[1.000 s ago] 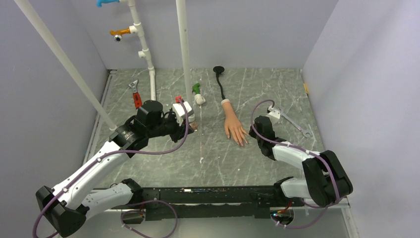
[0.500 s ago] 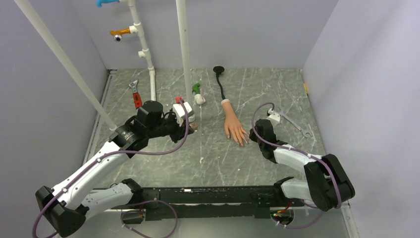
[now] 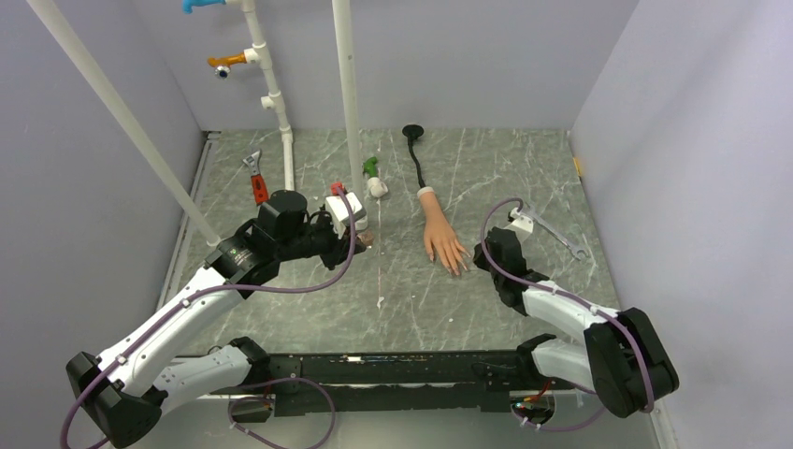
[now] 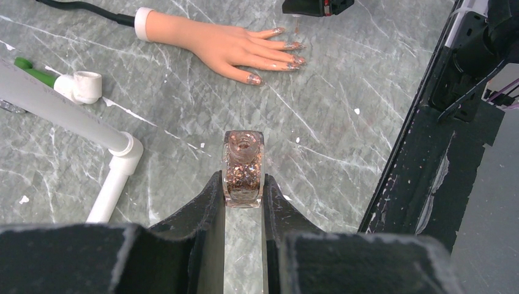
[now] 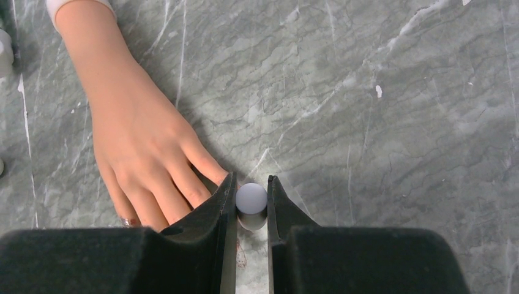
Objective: Paint the nails
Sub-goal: Paint the nail polish on the nail.
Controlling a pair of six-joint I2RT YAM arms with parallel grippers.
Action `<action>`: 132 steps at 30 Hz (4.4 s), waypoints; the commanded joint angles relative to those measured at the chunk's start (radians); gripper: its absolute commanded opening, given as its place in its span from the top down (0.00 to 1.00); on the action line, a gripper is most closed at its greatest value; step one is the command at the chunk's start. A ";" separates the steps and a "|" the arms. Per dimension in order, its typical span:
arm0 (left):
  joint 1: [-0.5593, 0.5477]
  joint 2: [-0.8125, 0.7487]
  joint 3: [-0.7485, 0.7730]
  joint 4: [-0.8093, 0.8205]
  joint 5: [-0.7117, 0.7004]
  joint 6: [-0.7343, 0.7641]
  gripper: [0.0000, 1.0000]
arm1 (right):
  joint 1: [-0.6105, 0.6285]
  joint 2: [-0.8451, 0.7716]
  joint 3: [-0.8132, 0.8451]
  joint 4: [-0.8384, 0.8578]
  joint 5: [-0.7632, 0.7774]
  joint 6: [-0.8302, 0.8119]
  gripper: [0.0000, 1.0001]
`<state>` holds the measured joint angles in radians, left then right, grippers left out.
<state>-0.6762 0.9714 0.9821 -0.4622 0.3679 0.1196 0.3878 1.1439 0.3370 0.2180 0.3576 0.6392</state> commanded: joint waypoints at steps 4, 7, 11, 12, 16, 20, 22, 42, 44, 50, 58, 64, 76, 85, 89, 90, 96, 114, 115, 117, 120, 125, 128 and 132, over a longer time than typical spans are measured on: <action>-0.009 -0.020 0.049 0.018 -0.006 0.011 1.00 | -0.004 0.033 0.033 0.044 0.023 -0.010 1.00; -0.011 -0.017 0.048 0.017 -0.007 0.012 1.00 | -0.003 0.071 0.061 0.063 0.019 -0.015 1.00; -0.011 -0.016 0.049 0.016 -0.010 0.014 1.00 | -0.004 0.120 0.089 0.077 0.001 -0.009 1.00; -0.013 -0.016 0.048 0.017 -0.011 0.015 1.00 | -0.003 0.126 0.093 0.080 -0.003 -0.008 1.00; -0.014 -0.017 0.048 0.015 -0.011 0.015 1.00 | -0.004 0.141 0.105 0.096 -0.006 -0.018 1.00; -0.013 -0.019 0.050 0.014 -0.008 0.015 1.00 | -0.003 0.156 0.121 0.098 -0.002 -0.024 1.00; -0.015 -0.020 0.049 0.015 -0.009 0.016 1.00 | -0.003 0.165 0.126 0.101 -0.007 -0.023 1.00; -0.019 -0.022 0.046 0.015 0.006 0.021 1.00 | -0.003 0.133 0.106 0.080 -0.015 -0.018 1.00; -0.020 -0.020 0.048 0.013 -0.002 0.023 1.00 | -0.003 0.124 0.090 0.077 -0.018 -0.018 1.00; -0.026 -0.022 0.047 0.013 -0.009 0.023 1.00 | -0.004 0.107 0.060 0.065 -0.025 -0.019 1.00; -0.029 -0.026 0.045 0.015 -0.007 0.021 1.00 | -0.003 0.030 0.032 0.020 -0.019 -0.027 1.00; -0.035 -0.018 0.044 0.014 -0.009 0.023 1.00 | -0.004 0.003 0.022 0.029 -0.009 -0.036 1.00; -0.043 -0.016 0.044 0.016 -0.010 0.021 1.00 | -0.003 0.082 0.094 0.050 -0.009 -0.055 1.00; -0.044 -0.023 0.045 0.014 -0.026 0.024 1.00 | -0.004 0.131 0.151 0.060 -0.016 -0.072 1.00; -0.044 -0.019 0.045 0.013 -0.023 0.026 1.00 | -0.004 0.137 0.146 0.066 -0.020 -0.068 1.00; -0.045 -0.018 0.045 0.012 -0.023 0.025 1.00 | -0.004 0.137 0.140 0.066 -0.020 -0.066 1.00; -0.046 -0.017 0.046 0.011 -0.020 0.025 1.00 | -0.004 0.138 0.114 0.074 -0.017 -0.061 1.00; -0.049 -0.010 0.048 0.011 -0.019 0.022 1.00 | -0.004 0.100 0.048 0.045 0.002 -0.032 1.00; -0.050 -0.010 0.048 0.011 -0.018 0.022 1.00 | -0.003 0.094 0.043 0.042 0.004 -0.032 1.00; -0.050 -0.008 0.049 0.010 -0.019 0.022 1.00 | -0.003 0.080 0.035 0.036 0.008 -0.031 1.00; -0.050 -0.008 0.047 0.010 -0.020 0.023 1.00 | -0.004 0.062 0.031 0.026 0.013 -0.032 1.00; -0.052 -0.004 0.048 0.010 -0.020 0.022 1.00 | -0.004 0.022 0.047 0.001 0.016 -0.041 1.00; -0.052 -0.004 0.048 0.010 -0.019 0.023 1.00 | -0.004 0.008 0.063 -0.003 0.017 -0.050 1.00; -0.053 -0.004 0.049 0.007 -0.020 0.023 1.00 | -0.005 0.027 0.085 0.009 0.011 -0.053 1.00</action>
<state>-0.7219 0.9718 0.9821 -0.4770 0.3496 0.1375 0.3874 1.1690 0.3752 0.2157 0.3569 0.5945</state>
